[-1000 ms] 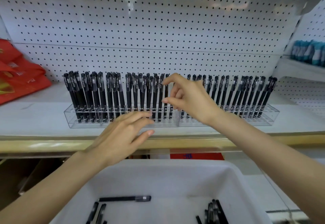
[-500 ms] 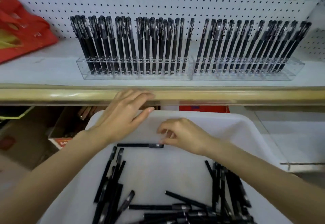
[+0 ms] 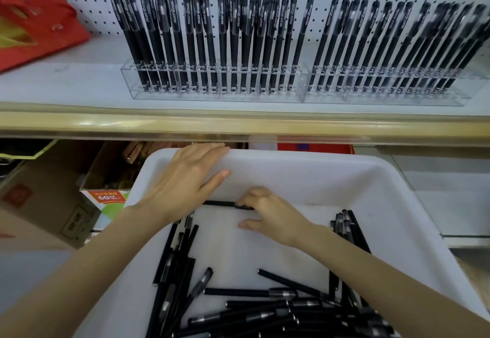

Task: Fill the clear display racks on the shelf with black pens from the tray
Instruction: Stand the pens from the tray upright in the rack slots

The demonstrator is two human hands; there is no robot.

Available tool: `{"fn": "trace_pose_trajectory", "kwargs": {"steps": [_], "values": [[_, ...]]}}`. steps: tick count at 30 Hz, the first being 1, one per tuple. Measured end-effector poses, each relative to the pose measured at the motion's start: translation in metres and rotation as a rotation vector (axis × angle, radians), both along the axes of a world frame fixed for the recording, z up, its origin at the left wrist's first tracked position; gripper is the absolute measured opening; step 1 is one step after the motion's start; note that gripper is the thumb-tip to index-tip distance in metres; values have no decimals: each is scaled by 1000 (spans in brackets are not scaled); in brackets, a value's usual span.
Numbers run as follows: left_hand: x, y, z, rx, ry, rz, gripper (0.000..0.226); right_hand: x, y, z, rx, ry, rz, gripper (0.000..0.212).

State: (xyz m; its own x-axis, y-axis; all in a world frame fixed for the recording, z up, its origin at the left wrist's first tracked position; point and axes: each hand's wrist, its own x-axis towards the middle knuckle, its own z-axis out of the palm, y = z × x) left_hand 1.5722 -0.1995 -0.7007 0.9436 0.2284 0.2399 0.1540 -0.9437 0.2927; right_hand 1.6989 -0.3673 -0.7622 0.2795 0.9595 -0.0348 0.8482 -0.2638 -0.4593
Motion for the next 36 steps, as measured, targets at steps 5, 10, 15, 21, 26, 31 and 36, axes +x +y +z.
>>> {"fn": "trace_pose_trajectory", "kwargs": {"steps": [5, 10, 15, 21, 26, 31, 36], "values": [[-2, -2, -3, 0, -14, -6, 63, -2, -6, -11, 56, -17, -46, 31], [-3, -2, -2, 8, -17, -6, 65, -5, -10, -17, 118, 158, -173, 14], [-3, -1, -4, 8, -6, -7, 66, -5, -9, -15, 84, 148, -170, 9], [0, 1, 1, -41, -40, -5, 63, 6, -12, 23, 2, 139, -148, 7], [4, -1, 22, -40, -168, -53, 51, 21, -28, 90, 181, 376, -244, 16], [23, -4, 60, -63, -309, -45, 47, 40, -37, 144, 268, 686, -272, 17], [53, -1, 105, -27, -331, -60, 51, 65, -34, 201, 467, 786, -276, 27]]}}
